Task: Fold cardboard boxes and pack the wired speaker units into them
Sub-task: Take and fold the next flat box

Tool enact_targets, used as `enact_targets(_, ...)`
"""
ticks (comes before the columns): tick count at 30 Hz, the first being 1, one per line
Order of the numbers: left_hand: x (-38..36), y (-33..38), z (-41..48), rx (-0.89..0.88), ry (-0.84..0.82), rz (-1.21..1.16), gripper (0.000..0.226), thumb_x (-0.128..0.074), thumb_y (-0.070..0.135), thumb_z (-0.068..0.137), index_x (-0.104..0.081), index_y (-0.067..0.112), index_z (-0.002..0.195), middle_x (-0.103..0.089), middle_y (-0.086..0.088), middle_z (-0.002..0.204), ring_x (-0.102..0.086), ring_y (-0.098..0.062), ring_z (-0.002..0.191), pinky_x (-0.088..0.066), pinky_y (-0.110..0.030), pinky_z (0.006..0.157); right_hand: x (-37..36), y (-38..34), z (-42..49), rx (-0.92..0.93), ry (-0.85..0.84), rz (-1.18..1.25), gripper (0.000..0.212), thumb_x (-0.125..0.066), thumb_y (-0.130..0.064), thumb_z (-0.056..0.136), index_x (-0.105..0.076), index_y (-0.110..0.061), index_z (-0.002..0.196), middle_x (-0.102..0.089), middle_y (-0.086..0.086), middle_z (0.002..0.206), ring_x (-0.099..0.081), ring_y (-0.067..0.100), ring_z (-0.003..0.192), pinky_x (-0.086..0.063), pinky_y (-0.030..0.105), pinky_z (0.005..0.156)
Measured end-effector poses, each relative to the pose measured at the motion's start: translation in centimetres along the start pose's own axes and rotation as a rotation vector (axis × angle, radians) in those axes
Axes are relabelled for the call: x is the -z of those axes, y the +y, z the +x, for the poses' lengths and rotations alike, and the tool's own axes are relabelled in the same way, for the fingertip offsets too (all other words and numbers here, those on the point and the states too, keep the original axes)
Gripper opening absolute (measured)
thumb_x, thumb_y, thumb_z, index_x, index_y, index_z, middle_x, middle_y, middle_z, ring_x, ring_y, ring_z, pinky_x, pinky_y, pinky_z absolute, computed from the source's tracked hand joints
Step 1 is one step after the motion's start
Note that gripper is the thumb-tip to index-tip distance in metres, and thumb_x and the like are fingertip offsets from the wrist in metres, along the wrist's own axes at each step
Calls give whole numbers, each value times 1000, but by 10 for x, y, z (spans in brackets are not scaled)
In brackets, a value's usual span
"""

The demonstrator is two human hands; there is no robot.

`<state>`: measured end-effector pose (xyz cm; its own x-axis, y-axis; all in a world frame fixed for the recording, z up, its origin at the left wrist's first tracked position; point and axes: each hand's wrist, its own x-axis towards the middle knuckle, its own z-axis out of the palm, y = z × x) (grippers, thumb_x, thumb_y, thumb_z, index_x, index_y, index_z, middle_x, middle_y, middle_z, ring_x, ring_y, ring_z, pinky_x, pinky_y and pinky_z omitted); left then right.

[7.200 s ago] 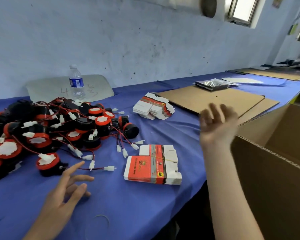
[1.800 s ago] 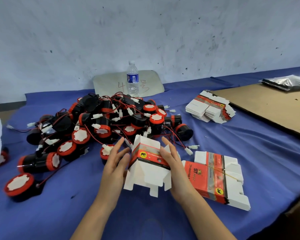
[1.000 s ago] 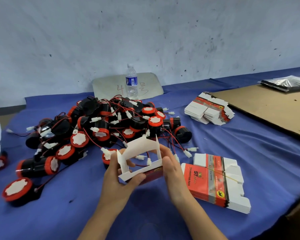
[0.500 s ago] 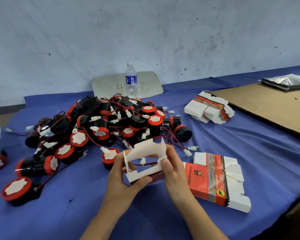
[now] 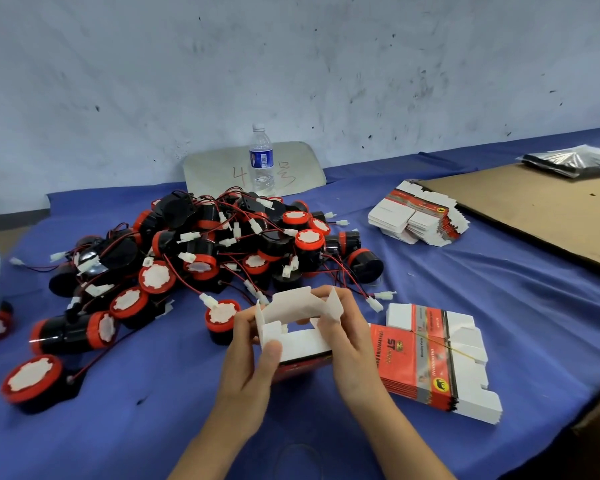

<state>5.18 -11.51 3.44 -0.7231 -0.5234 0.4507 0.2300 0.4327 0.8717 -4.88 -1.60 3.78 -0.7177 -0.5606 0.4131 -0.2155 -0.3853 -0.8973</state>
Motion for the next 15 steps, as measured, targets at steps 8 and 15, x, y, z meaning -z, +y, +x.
enact_targets(8,-1,2,2,26,91,-59,35,-41,45,81,-47,71,104,-59,34,106,-55,11,93,-43,-6,77,-6,5,-5,182,67,-163,15,-54,-31,91,-43,-26,100,-62,-11,93,-59,5,77,-45,18,67)
enact_targets(15,5,-9,3,167,232,-136,36,-44,5,91,-55,39,95,-64,32,82,-57,14,73,-42,-1,60,-8,6,-6,427,-22,-418,40,-65,-46,85,-59,-19,114,-55,-3,114,-55,1,106,-42,14,89)
